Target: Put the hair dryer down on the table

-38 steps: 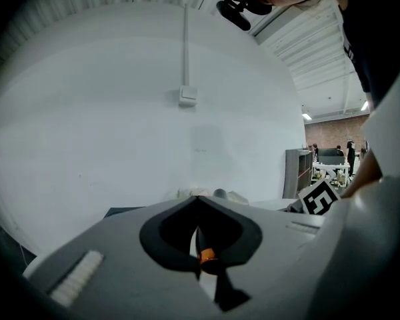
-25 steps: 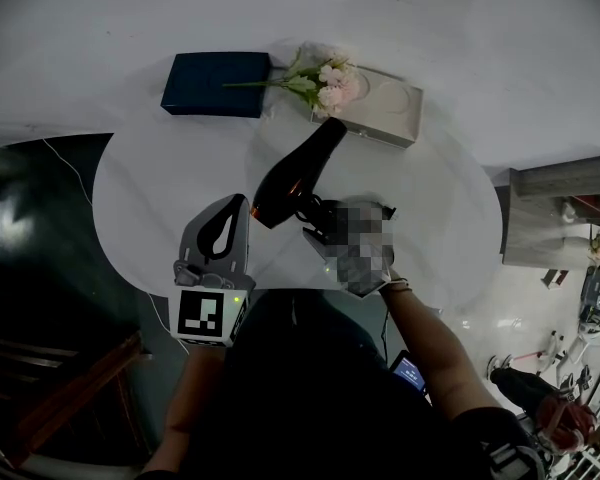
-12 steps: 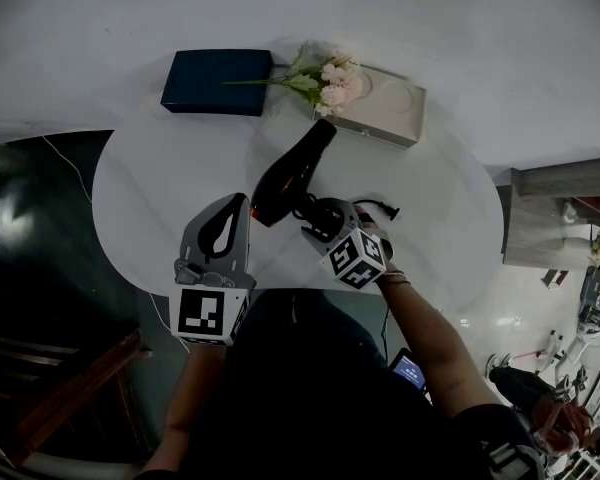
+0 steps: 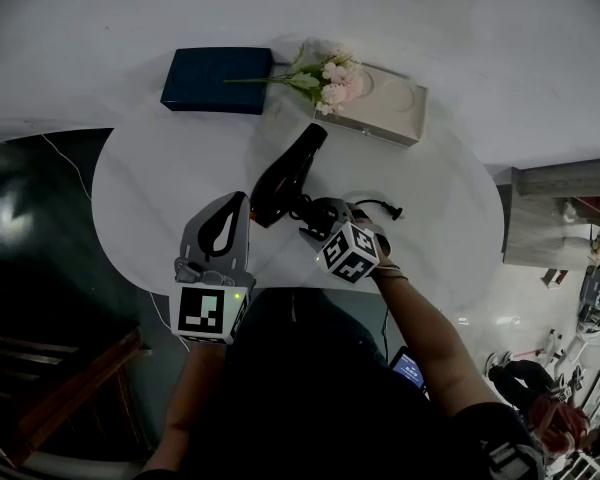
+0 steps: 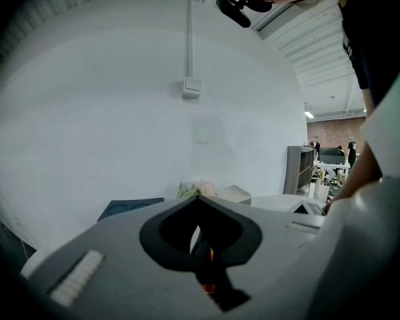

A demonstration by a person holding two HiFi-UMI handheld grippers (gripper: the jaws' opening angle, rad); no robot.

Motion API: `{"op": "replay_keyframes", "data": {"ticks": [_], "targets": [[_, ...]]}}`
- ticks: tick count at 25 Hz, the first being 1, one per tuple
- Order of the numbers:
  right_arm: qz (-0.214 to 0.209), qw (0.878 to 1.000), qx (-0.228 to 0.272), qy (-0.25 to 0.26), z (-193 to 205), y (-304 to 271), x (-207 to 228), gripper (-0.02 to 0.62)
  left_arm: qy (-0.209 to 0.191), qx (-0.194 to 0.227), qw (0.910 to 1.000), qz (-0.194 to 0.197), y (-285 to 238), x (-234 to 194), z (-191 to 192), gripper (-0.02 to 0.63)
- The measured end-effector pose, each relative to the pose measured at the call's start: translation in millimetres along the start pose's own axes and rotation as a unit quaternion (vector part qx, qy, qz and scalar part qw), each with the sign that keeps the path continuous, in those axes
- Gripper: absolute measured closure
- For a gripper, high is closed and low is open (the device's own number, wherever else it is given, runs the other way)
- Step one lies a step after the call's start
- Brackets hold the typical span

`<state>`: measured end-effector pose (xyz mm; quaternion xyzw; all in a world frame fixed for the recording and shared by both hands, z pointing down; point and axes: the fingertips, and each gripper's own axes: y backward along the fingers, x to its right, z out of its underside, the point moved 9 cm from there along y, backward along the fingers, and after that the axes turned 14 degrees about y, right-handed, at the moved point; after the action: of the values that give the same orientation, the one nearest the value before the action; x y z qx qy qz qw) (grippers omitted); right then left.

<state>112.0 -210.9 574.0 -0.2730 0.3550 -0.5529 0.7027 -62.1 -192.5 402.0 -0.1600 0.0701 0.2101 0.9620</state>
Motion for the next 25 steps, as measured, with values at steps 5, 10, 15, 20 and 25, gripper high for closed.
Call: {"op": "replay_keyframes", "data": {"ticks": [5, 10, 15, 20, 25], "targets": [[-0.015, 1.0, -0.02, 0.018, -0.9, -8.1, -4.9, 0.337, 0.002, -0.001, 1.0, -0.002, -0.7, -0.6, 1.3, 0.594], [-0.014, 0.999, -0.034, 0.03, -3.4, -11.3, -8.4, 0.337, 0.002, 0.0, 1.0, -0.001, 0.2, -1.5, 0.6, 0.594], [0.018, 0.997, -0.056, 0.045, -5.6, -12.3, -7.4, 0.317, 0.003, -0.001, 1.0, 0.005, -2.4, -0.6, 1.0, 0.594], [0.092, 0.996, -0.021, 0.003, -21.3, 23.2, -1.2, 0.302, 0.004, 0.004, 0.9998, 0.02, -2.3, 2.5, 0.4, 0.594], [0.21, 0.973, 0.05, -0.08, -45.3, 84.9, 16.2, 0.426, 0.002, 0.018, 0.9987, 0.047, -5.4, 10.4, -5.2, 0.594]]}}
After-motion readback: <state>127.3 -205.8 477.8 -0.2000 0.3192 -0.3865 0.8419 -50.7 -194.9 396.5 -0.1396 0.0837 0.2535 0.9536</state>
